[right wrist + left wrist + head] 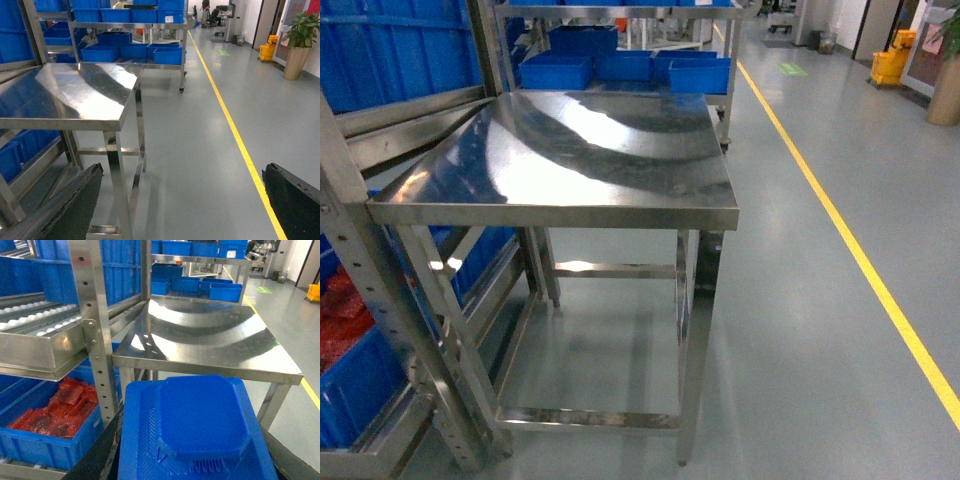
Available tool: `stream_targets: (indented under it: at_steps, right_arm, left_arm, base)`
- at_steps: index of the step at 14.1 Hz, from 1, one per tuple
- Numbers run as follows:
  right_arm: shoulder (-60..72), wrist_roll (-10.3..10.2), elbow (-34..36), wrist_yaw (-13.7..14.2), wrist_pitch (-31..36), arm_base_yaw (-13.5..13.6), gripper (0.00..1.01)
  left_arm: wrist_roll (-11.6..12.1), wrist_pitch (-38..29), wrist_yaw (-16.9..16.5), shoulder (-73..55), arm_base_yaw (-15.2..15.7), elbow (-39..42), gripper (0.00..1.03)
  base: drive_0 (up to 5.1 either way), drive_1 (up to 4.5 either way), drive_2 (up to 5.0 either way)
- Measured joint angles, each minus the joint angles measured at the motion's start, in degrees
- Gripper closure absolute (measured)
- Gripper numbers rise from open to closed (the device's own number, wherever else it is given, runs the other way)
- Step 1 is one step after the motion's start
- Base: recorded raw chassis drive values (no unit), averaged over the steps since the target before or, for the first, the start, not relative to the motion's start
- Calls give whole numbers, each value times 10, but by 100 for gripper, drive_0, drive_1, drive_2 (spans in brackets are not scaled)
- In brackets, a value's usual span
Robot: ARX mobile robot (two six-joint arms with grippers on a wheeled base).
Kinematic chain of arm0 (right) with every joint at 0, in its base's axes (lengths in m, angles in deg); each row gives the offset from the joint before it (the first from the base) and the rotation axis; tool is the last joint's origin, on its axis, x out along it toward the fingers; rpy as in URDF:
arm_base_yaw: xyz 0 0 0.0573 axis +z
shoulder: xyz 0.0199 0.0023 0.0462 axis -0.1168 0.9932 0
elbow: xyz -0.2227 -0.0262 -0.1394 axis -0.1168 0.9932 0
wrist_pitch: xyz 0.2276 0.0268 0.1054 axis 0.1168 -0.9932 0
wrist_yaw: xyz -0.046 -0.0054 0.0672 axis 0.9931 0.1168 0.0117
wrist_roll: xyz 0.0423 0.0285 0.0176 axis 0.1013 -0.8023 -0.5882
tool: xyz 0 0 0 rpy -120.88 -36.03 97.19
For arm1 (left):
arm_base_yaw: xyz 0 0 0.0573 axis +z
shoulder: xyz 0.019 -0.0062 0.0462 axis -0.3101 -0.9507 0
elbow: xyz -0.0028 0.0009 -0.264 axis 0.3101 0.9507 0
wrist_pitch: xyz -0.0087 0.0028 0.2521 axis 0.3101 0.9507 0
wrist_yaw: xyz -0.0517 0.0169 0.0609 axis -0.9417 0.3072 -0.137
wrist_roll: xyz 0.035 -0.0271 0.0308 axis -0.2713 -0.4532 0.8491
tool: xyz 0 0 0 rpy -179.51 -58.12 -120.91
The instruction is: Pick blue part to blue bin on bottom shelf
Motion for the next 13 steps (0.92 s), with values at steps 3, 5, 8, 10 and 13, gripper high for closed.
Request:
stream_targets:
  at_steps: [3, 5, 8, 10, 13]
  right_arm:
    - [0, 0, 0, 0, 2, 0, 3]
    - [0, 0, 0, 0, 0, 0, 3]
    - [0, 0, 0, 2, 0, 0, 3]
    - [0, 0, 0, 1, -1, 0, 3]
    - [0, 0, 0, 1, 0, 0, 3]
  left_arm:
    - [0, 0, -1, -2, 0, 0, 60]
    - [0, 1, 0, 0, 0, 0, 60]
    - [0, 1, -4, -1, 0, 0, 60]
    - [0, 0, -2, 0, 0, 0, 60]
    - [0, 0, -2, 0, 0, 0, 60]
  base:
    - [3, 409, -403]
    - [3, 409, -403]
    - [3, 409, -403]
    - [3, 409, -403]
    - [3, 409, -403]
